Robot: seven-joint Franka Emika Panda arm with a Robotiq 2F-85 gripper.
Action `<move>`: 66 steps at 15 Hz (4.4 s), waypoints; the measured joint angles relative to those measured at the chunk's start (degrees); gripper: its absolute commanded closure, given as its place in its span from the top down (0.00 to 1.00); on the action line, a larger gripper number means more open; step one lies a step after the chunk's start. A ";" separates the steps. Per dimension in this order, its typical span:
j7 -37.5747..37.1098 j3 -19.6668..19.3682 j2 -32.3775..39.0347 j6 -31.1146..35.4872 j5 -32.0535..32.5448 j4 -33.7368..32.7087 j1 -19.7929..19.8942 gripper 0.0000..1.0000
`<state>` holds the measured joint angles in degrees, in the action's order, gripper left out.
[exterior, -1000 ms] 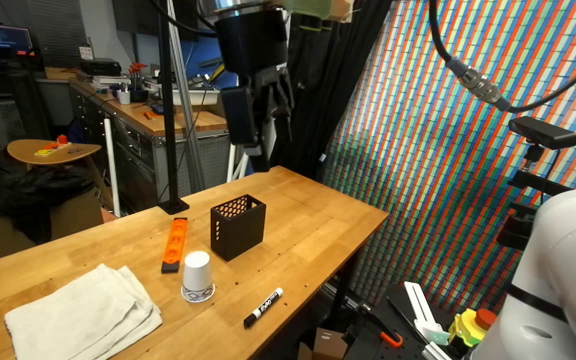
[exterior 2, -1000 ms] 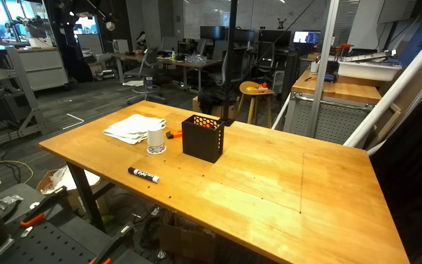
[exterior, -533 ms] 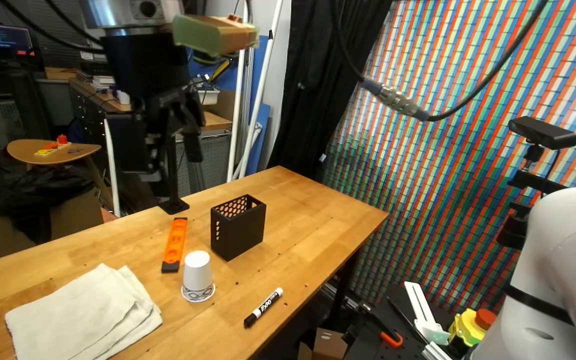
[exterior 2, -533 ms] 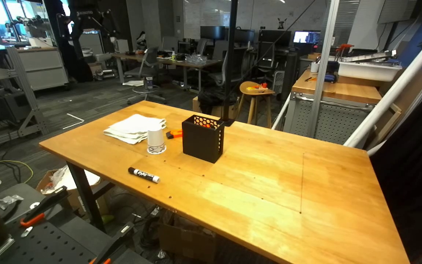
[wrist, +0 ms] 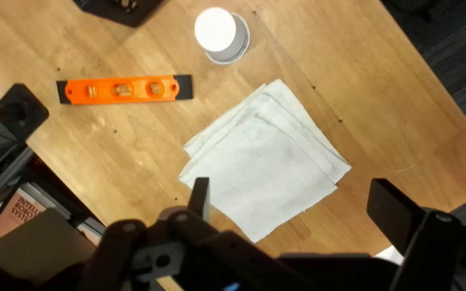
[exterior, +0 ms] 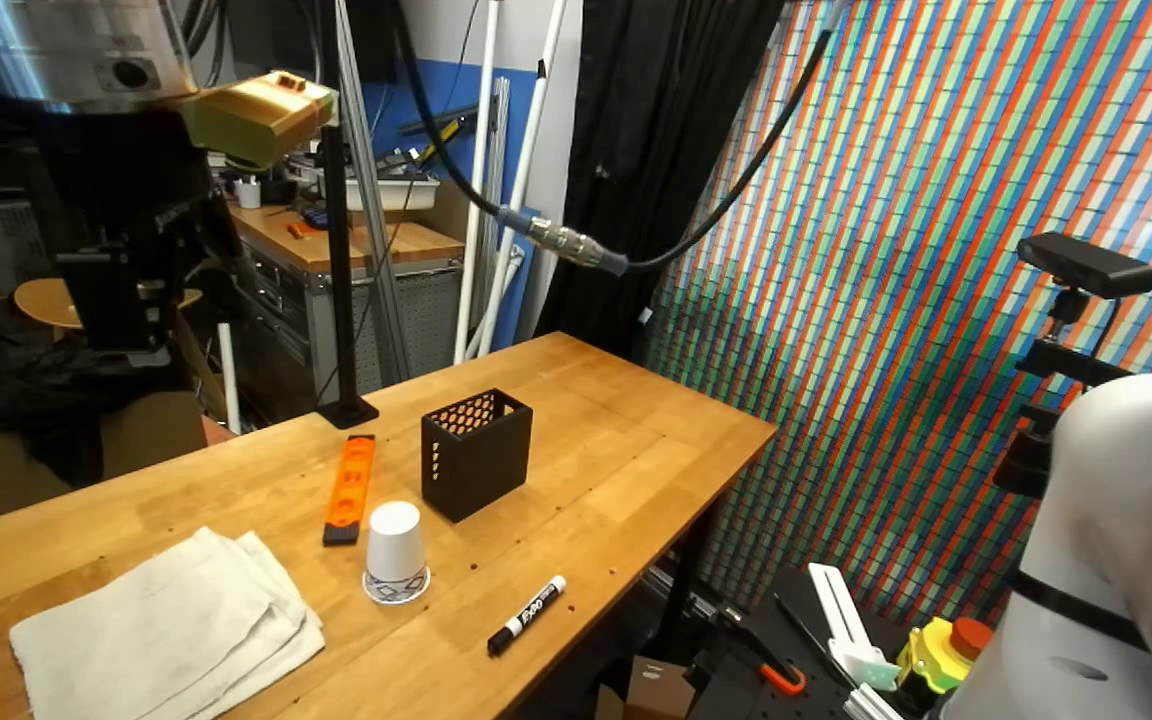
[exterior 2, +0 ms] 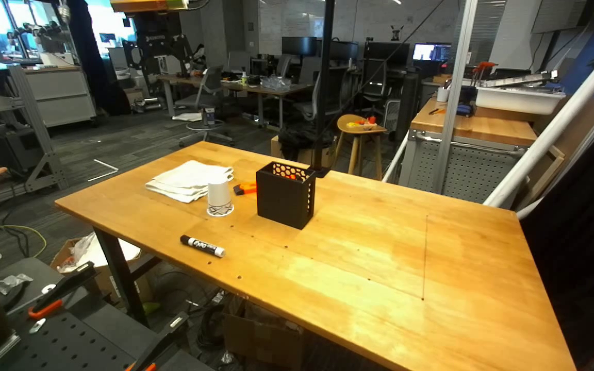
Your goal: Pick up the white towel and place it on the basket, push the towel into the basket
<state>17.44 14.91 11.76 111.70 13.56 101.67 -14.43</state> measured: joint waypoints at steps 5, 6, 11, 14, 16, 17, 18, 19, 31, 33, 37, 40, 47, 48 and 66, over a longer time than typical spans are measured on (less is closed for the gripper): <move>7.47 -0.08 10.76 5.15 1.72 -7.39 0.00 1.00; 8.65 -0.09 12.65 6.02 1.84 -8.38 0.00 1.00; 13.36 -0.17 21.08 9.91 4.06 -12.32 -0.21 1.00; 15.00 -0.49 25.81 12.68 5.99 -14.35 -0.64 1.00; 15.69 -0.82 29.13 15.16 6.49 -15.51 -0.79 1.00; 16.05 -1.00 30.73 16.34 6.50 -16.04 -0.81 1.00; 16.33 -1.22 32.40 17.48 6.51 -16.60 -0.83 1.00; 16.57 -1.45 33.99 18.48 6.51 -17.18 -0.86 1.00; 17.64 -2.15 43.71 24.07 6.48 -20.20 -0.86 0.74; 17.63 -2.03 43.57 24.05 6.34 -20.05 -0.86 0.59; 17.48 -1.47 42.94 23.88 5.50 -19.02 -0.84 0.29; 17.07 -1.12 41.88 23.84 4.89 -17.32 -0.83 0.09; 15.26 -0.10 38.15 23.63 3.49 -12.28 -0.82 0.13; 14.96 0.06 37.27 23.40 3.22 -11.70 -0.82 0.13; 9.58 -7.81 10.75 11.88 2.73 -2.73 10.28 0.12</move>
<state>27.02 7.10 22.52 123.58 16.29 98.94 -4.14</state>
